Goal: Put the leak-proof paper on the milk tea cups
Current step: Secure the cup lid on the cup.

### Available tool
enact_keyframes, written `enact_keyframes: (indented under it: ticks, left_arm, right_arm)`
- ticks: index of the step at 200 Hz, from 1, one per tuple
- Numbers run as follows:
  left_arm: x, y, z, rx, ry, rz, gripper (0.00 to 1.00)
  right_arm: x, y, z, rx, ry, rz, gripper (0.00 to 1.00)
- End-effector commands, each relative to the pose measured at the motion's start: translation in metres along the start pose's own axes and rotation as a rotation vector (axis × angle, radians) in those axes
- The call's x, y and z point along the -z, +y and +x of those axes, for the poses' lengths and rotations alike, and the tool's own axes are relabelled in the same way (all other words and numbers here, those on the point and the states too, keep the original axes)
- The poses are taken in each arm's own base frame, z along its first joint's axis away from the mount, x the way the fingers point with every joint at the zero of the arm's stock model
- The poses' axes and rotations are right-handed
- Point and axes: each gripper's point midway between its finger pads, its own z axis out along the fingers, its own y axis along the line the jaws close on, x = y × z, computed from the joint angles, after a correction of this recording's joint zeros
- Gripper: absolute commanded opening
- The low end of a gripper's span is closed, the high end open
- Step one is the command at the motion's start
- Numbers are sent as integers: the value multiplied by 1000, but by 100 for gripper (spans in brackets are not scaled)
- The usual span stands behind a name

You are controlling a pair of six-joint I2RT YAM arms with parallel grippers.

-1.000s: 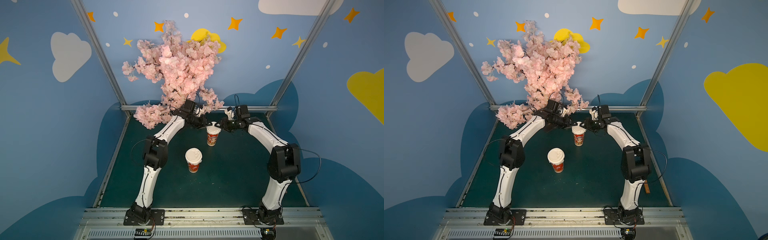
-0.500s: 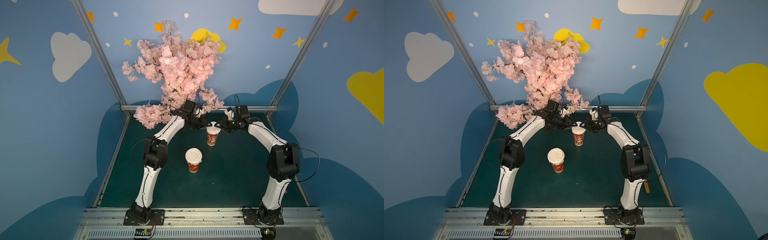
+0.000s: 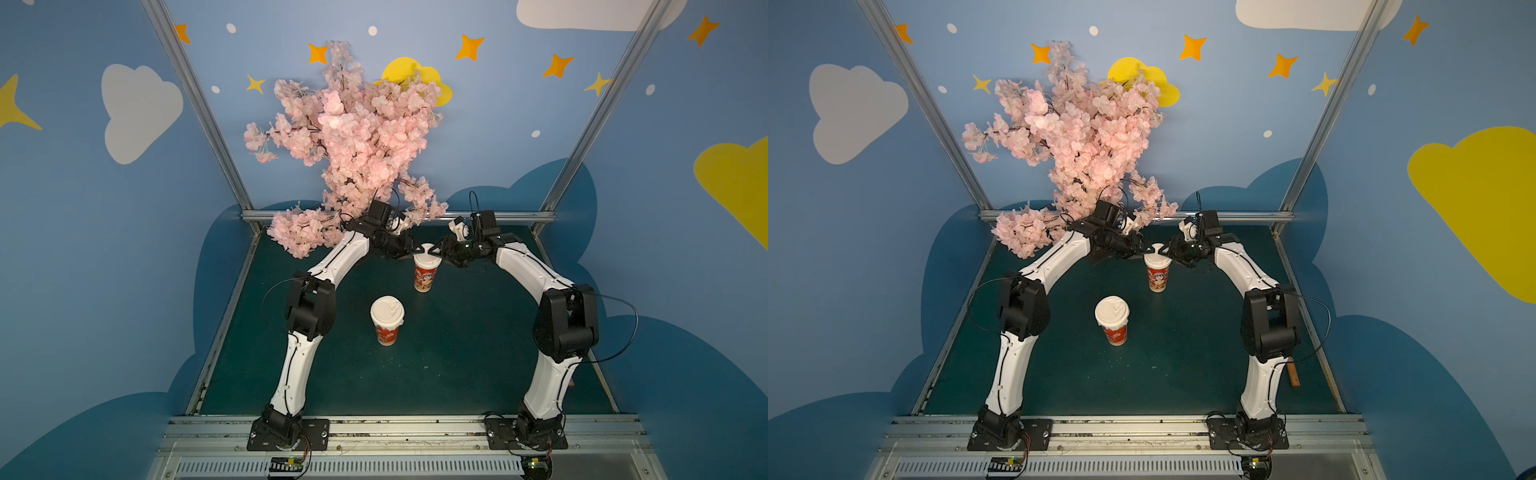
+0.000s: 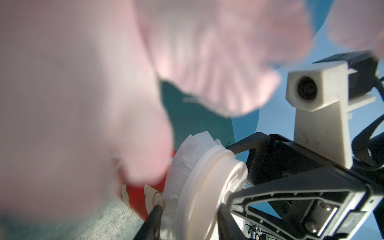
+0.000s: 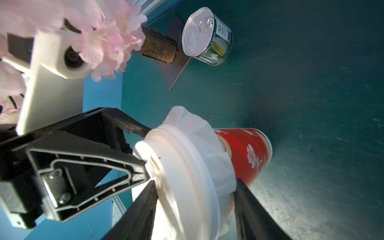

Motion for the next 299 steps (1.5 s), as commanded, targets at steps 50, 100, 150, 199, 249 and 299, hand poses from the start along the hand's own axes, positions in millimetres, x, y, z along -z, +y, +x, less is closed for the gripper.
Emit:
enact_keyframes:
  ticks: [50,100,150,199,249,299]
  left_arm:
    - [-20,34,24,79,82,-83,42]
    - [-21,32,25,74,84,-79,42]
    - [-22,31,26,71,88,-79,42]
    - [-23,33,27,77,91,-83,42]
    - [-24,36,29,85,98,-84,42]
    - [-26,39,32,92,109,-91,42]
  right_arm:
    - [4,7,-17,-84,-7,-96,66]
    - [3,1,-27,-129,-25,-133,66]
    - [-10,-15,-27,-174,-3,-108,57]
    - [-19,-36,-16,-242,27,-44,51]
    - [-30,-63,2,-307,82,32,47]
    - [-37,-79,17,-354,127,80,45]
